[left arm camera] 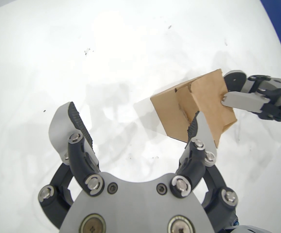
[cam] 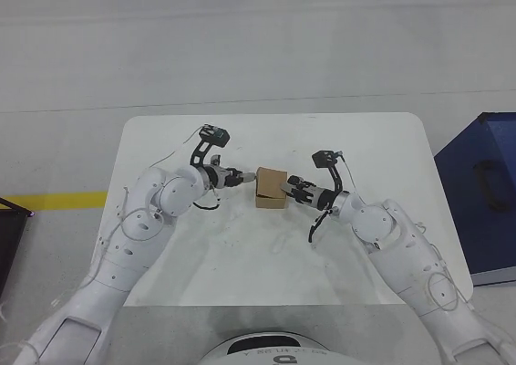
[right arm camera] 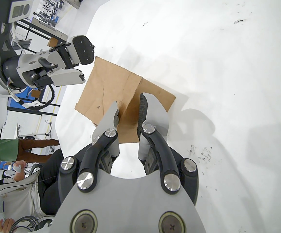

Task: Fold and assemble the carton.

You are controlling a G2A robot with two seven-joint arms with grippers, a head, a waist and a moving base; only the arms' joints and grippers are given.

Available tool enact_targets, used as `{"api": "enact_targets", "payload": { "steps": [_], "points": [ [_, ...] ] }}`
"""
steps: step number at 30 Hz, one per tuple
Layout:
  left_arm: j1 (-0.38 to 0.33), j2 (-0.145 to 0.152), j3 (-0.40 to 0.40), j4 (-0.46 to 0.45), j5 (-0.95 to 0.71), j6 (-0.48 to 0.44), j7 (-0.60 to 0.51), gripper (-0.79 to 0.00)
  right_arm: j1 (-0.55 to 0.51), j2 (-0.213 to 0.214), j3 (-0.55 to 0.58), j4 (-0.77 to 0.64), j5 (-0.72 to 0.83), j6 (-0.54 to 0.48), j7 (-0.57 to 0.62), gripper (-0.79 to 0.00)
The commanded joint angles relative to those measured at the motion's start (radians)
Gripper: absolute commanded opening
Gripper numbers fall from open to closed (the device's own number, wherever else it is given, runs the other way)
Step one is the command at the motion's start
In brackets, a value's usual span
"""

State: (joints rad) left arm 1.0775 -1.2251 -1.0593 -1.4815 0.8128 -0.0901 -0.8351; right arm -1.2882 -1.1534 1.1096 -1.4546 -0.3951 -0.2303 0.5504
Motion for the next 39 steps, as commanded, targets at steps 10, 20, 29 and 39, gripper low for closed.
{"api": "enact_targets", "payload": {
  "steps": [10, 20, 29, 39],
  "points": [
    [-0.062, -0.021, 0.093, 0.021, 0.041, 0.029, -0.052, 0.0, -0.011, 0.003, 0.011, -0.008, -0.003, -0.007, 0.0, -0.628],
    [-0.094, -0.031, 0.122, 0.073, 0.035, 0.006, -0.062, 0.0, -0.014, 0.004, 0.018, -0.01, -0.001, -0.009, 0.006, -0.628],
    [-0.048, -0.016, 0.03, 0.046, -0.025, 0.002, 0.016, 0.0, -0.01, 0.003, 0.014, -0.007, -0.002, -0.007, 0.007, -0.625],
    [-0.072, -0.027, 0.079, 0.043, 0.01, 0.035, -0.014, 0.0, -0.01, 0.002, 0.014, -0.007, -0.004, -0.004, 0.004, -0.628]
  ]
}}
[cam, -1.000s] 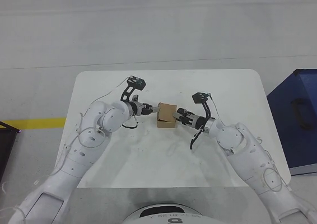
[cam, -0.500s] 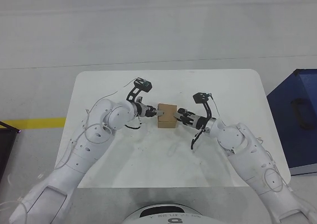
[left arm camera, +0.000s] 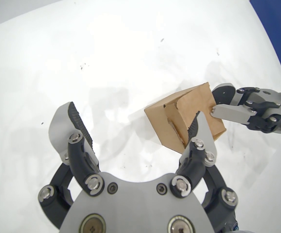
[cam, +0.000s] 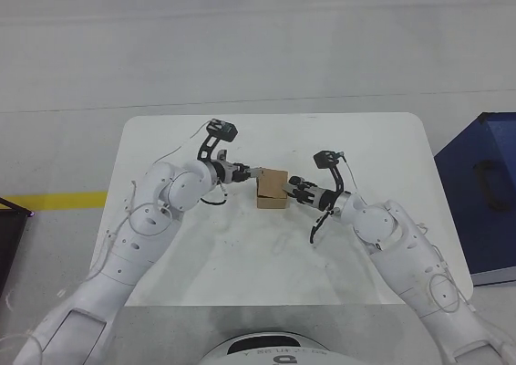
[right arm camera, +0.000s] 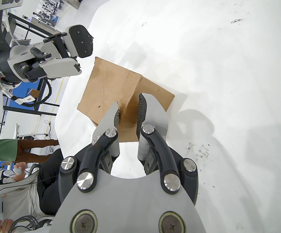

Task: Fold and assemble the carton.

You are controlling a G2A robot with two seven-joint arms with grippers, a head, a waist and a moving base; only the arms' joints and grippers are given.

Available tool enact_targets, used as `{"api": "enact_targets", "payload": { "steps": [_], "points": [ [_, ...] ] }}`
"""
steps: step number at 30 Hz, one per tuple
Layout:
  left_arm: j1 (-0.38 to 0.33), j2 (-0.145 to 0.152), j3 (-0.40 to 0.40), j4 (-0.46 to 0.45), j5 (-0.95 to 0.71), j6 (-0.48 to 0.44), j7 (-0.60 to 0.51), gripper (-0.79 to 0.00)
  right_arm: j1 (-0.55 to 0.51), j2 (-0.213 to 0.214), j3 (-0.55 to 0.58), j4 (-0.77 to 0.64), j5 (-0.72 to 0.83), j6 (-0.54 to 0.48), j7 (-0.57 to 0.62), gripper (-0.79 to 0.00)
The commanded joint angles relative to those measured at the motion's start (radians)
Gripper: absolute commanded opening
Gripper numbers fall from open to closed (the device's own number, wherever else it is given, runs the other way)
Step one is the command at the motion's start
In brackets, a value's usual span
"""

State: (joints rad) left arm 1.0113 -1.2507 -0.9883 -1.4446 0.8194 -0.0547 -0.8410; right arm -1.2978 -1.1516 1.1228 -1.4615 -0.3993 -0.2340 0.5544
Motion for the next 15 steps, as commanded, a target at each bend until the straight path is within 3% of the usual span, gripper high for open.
{"api": "enact_targets", "payload": {
  "steps": [1, 9, 15],
  "points": [
    [-0.014, -0.004, 0.018, 0.012, 0.006, -0.001, -0.016, 0.0, 0.0, 0.0, 0.001, 0.0, 0.0, -0.001, 0.001, -0.631],
    [-0.055, -0.017, 0.064, 0.061, 0.011, -0.017, -0.06, 0.0, -0.002, 0.001, 0.006, 0.0, 0.001, -0.007, 0.002, -0.628],
    [-0.047, -0.01, 0.029, 0.065, -0.045, -0.091, -0.054, 0.0, -0.004, 0.001, 0.007, -0.003, 0.0, -0.006, 0.002, -0.628]
  ]
}}
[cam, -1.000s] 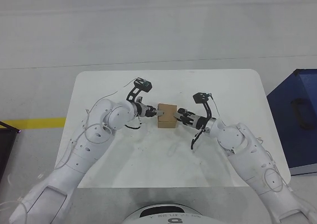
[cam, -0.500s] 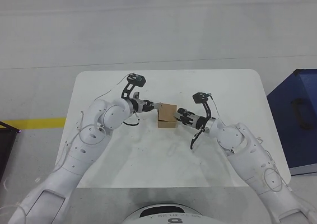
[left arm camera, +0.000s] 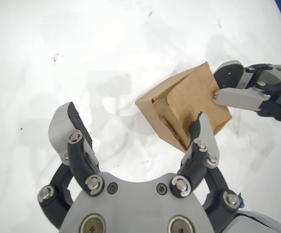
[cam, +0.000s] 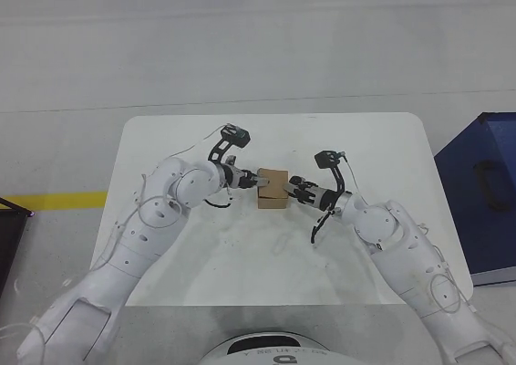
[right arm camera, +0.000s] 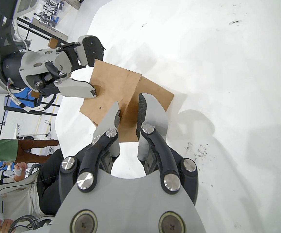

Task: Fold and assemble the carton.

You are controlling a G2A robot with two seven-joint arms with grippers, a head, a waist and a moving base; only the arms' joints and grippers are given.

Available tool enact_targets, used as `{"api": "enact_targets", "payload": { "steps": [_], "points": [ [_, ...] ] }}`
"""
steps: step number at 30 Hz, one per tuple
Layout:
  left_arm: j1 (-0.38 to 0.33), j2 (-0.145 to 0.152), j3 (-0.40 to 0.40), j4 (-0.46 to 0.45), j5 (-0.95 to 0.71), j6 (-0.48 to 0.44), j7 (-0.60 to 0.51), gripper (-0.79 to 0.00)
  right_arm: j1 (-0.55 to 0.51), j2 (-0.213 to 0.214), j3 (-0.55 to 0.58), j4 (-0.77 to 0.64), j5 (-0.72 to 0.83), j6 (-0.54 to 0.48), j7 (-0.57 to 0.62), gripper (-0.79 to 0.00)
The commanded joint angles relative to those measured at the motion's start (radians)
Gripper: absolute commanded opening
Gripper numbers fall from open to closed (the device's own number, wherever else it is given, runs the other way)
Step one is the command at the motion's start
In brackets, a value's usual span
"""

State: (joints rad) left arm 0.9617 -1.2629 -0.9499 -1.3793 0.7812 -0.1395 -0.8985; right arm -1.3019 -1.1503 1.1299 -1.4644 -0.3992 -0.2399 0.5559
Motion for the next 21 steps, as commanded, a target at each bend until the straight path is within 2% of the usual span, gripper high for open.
{"api": "enact_targets", "payload": {
  "steps": [1, 4, 7, 10, 13, 17, 21],
  "points": [
    [0.007, 0.004, -0.022, -0.003, -0.02, -0.012, 0.013, 0.0, -0.001, 0.0, 0.0, -0.001, 0.0, 0.0, 0.0, -0.628],
    [0.023, 0.01, -0.064, -0.011, -0.044, 0.009, 0.045, 0.0, -0.002, 0.0, 0.002, -0.003, -0.001, -0.001, 0.0, -0.628],
    [0.026, 0.01, -0.084, -0.002, -0.013, 0.148, 0.071, 0.0, -0.005, 0.001, 0.004, -0.004, -0.001, -0.003, -0.001, -0.628],
    [0.009, -0.002, -0.056, 0.01, 0.013, 0.266, 0.075, 0.0, -0.006, 0.001, 0.005, -0.006, -0.001, -0.003, -0.001, -0.628],
    [-0.02, -0.016, -0.012, 0.032, 0.034, 0.32, 0.075, 0.0, -0.008, 0.002, 0.007, -0.008, -0.001, -0.003, 0.0, -0.625],
    [-0.055, -0.034, 0.043, 0.058, 0.042, 0.307, 0.057, 0.0, -0.01, 0.002, 0.008, -0.01, -0.003, -0.007, 0.001, -0.625],
    [-0.076, -0.042, 0.082, 0.068, 0.04, 0.205, 0.022, 0.0, -0.012, 0.003, 0.01, -0.012, -0.003, -0.006, 0.001, -0.625]
  ]
}}
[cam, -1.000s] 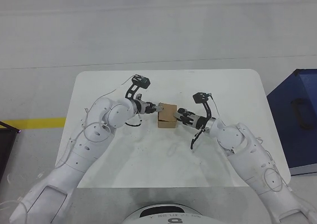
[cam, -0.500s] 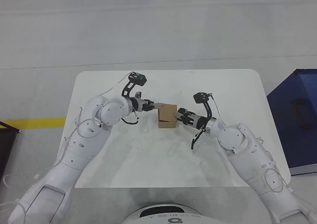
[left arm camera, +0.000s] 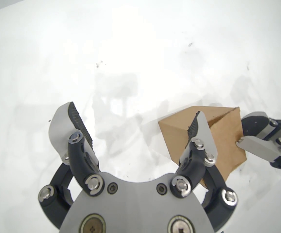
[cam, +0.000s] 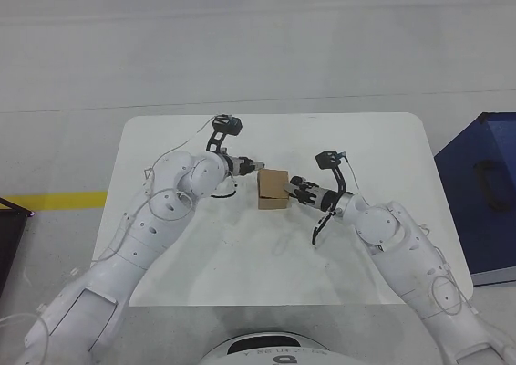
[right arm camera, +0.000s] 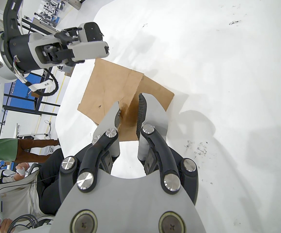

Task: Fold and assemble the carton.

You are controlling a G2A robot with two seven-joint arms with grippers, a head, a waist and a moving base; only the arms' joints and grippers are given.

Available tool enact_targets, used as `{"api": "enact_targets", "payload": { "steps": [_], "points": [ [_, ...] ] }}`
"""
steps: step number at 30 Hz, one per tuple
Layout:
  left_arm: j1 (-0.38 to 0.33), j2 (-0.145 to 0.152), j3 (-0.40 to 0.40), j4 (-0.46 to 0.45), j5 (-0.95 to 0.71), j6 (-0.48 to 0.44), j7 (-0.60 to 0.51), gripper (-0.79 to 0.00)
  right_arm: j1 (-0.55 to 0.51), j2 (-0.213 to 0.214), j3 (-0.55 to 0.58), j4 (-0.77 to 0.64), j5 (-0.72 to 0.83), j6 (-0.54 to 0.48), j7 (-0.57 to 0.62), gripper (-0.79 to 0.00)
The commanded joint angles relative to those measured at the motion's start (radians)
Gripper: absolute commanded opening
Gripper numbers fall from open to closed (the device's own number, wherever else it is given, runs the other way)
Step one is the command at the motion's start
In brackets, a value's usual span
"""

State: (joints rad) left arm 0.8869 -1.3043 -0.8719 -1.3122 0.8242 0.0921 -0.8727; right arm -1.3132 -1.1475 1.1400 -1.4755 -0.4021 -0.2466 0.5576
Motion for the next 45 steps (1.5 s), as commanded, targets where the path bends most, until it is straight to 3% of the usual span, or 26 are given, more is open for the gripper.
{"api": "enact_targets", "payload": {
  "steps": [1, 6, 14, 19, 22, 28, 45],
  "points": [
    [-0.002, 0.0, 0.006, 0.001, -0.002, -0.054, -0.008, 0.0, -0.001, 0.0, 0.0, -0.001, -0.001, 0.001, -0.001, -0.625],
    [0.012, 0.005, -0.009, 0.0, 0.008, -0.08, -0.01, 0.0, -0.001, 0.0, 0.0, -0.002, -0.002, 0.001, 0.002, -0.625],
    [0.032, 0.009, -0.036, -0.001, 0.031, -0.028, 0.002, 0.0, -0.006, 0.0, -0.001, -0.007, -0.007, 0.003, -0.004, -0.616],
    [0.072, 0.024, -0.101, -0.026, -0.01, -0.081, 0.018, 0.0, -0.012, 0.001, 0.002, -0.013, -0.006, -0.004, -0.008, -0.594],
    [0.105, 0.039, -0.143, -0.042, -0.009, -0.116, 0.011, 0.0, -0.02, 0.002, 0.016, -0.011, 0.065, -0.041, 0.003, -0.496],
    [0.177, 0.063, -0.211, -0.101, -0.016, -0.205, 0.014, 0.0, -0.012, 0.008, 0.05, 0.013, 0.158, -0.089, 0.07, -0.511],
    [0.16, 0.062, -0.172, -0.121, 0.0, -0.235, -0.022, 0.0, 0.019, 0.004, 0.011, 0.027, 0.123, -0.046, 0.089, -0.526]
  ]
}}
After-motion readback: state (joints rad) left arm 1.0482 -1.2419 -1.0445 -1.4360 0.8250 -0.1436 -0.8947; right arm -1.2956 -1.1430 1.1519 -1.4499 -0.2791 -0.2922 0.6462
